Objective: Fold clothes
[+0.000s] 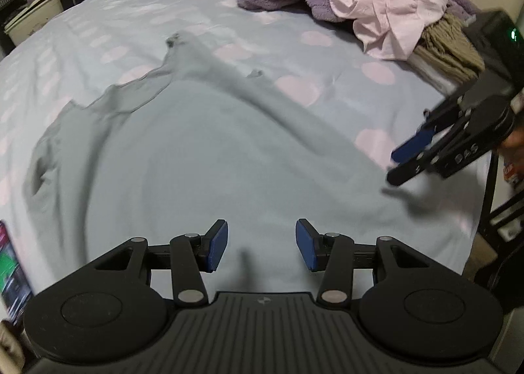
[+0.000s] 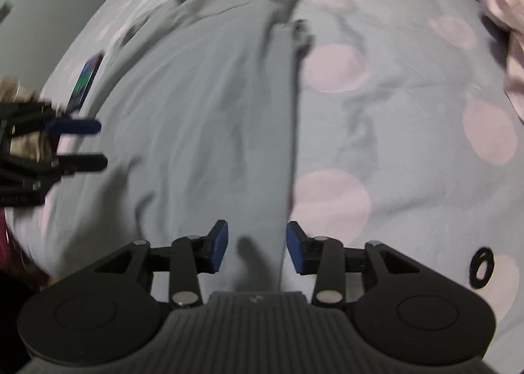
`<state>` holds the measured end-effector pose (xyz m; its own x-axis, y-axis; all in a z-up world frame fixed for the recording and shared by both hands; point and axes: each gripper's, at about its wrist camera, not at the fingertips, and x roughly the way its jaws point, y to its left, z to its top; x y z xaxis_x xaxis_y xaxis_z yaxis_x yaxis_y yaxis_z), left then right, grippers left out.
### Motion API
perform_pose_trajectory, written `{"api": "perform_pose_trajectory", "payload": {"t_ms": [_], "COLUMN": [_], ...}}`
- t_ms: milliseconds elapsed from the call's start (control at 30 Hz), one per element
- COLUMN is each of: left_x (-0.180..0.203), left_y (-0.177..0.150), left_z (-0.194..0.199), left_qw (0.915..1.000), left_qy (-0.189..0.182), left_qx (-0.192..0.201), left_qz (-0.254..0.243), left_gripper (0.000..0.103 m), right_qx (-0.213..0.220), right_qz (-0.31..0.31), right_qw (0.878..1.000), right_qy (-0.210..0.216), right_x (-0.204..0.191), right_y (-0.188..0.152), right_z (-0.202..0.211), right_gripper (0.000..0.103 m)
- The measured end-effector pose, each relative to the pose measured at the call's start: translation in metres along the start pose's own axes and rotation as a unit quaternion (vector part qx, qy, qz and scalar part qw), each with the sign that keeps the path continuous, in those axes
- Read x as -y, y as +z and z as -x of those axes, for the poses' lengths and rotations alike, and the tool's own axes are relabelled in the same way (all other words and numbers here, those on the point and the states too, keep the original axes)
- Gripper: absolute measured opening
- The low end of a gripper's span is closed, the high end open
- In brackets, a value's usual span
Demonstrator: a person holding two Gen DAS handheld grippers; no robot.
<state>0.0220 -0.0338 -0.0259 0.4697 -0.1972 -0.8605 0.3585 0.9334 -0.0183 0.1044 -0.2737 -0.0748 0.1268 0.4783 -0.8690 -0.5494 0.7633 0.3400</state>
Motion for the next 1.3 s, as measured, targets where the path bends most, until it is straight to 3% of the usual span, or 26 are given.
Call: {"api": "perform_pose_trajectory", "payload": {"t_ms": [267,367,533,700,767,867,900,967,1000,1033,1200,1300], "left_x": [-0.002,-0.013,-0.053,-0.078,-0.080,-0.074,-0.077,-0.083,-0.086,-0.089,-0.119,-0.146], "left_y": [0.062,0.092,0.145,0.196,0.207,0.210,0.208,0.202,0.199,0.196,0.177,0.150], "left_z": [-0.036,-0.058,-0.087,-0.128,-0.150,-0.182,-0.184,-0.184,-0.185,-0.185,-0.155,-0.118], "left_qw": [0.9985,0.9975,0.9946,0.9963,0.9976,0.9951,0.9956,0.9969,0.9975,0.9979,0.9974,0.9913], "left_qy": [0.026,0.051,0.066,0.066,0.062,0.090,0.085,0.070,0.062,0.054,0.020,-0.001], "left_qx": [0.045,0.049,0.067,0.040,0.010,-0.041,-0.040,-0.033,-0.030,-0.027,0.021,0.076], "left_qz": [0.016,0.007,0.044,0.039,0.028,-0.001,0.002,0.013,0.018,0.024,0.066,0.108], "left_gripper": [0.049,0.049,0.049,0.056,0.056,0.056,0.052,0.020,0.006,0.005,0.003,0.003], "right_qx": [0.075,0.097,0.138,0.144,0.137,0.130,0.131,0.138,0.146,0.153,0.190,0.216], "right_qz": [-0.028,-0.036,-0.067,-0.105,-0.116,-0.135,-0.143,-0.138,-0.123,-0.107,-0.028,0.066], "right_qw": [0.997,0.995,0.988,0.980,0.979,0.975,0.973,0.972,0.973,0.974,0.973,0.964], "right_qy": [0.004,0.008,0.029,0.084,0.101,0.120,0.126,0.132,0.131,0.130,0.125,0.142], "right_x": [0.015,0.024,0.045,0.069,0.076,0.082,0.084,0.079,0.072,0.065,0.030,-0.023], "right_y": [0.027,0.044,0.075,0.099,0.105,0.112,0.114,0.116,0.116,0.117,0.117,0.108], "right_z": [0.008,0.003,-0.006,-0.030,-0.043,-0.062,-0.067,-0.070,-0.069,-0.068,-0.061,-0.049], "right_gripper": [0.043,0.043,0.043,0.043,0.043,0.043,0.043,0.042,0.029,0.007,0.006,0.003]}}
